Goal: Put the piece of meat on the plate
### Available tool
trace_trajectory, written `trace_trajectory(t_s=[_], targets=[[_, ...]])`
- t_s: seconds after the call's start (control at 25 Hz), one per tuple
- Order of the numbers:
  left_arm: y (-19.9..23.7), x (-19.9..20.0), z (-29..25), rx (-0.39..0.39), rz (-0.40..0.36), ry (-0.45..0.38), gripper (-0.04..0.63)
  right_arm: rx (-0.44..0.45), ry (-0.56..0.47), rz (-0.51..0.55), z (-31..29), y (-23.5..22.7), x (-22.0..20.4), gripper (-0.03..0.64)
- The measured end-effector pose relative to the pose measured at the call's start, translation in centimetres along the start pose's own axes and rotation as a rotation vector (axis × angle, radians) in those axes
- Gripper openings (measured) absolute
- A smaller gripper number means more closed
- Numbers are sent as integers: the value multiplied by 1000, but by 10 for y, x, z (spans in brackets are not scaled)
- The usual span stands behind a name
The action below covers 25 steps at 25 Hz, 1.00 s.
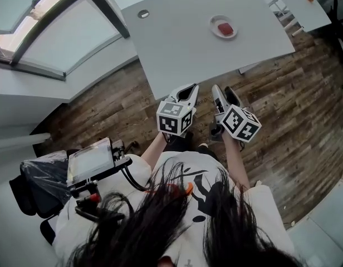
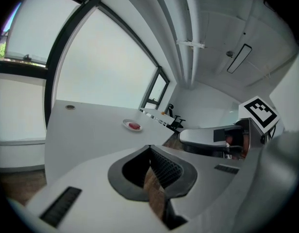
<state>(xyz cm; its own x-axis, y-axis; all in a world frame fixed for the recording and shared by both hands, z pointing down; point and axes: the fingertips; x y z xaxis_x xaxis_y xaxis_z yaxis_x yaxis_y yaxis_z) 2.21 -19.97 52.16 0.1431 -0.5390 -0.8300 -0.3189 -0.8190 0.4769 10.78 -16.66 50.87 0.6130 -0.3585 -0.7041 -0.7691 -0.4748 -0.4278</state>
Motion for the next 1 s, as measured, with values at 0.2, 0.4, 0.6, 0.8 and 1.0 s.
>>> trace_trajectory(t_s=[0.2,0.4,0.6,0.8,1.0], targets=[[-30,-17,-3,-10,5,12,6,-7,-5,-25,28,-23,-13,238],[-83,-36,2,-22,-10,-5,6,-3,-23,-41,78,-56,-31,238],[-141,-68,26,-10,-25,-24,6,11,-44,-41,139,-88,-56,238],[-196,-99,54,7,-52,-39,6,56,-61,-35,192,-103,-78,238],[-245,-137,106,22,-88,-60,6,111,-76,-7,252,-93,-119,238]])
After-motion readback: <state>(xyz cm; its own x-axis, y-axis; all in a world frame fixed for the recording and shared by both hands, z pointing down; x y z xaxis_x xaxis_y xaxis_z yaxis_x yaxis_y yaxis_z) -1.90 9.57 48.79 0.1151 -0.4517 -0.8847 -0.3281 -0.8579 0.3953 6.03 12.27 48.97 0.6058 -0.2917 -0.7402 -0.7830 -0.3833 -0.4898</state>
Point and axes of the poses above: the fingertips, and each gripper's own axes: z backward along the fingers, y to its left, x out of its top, and after that the axes turned 15 degrees about -x, right-handed
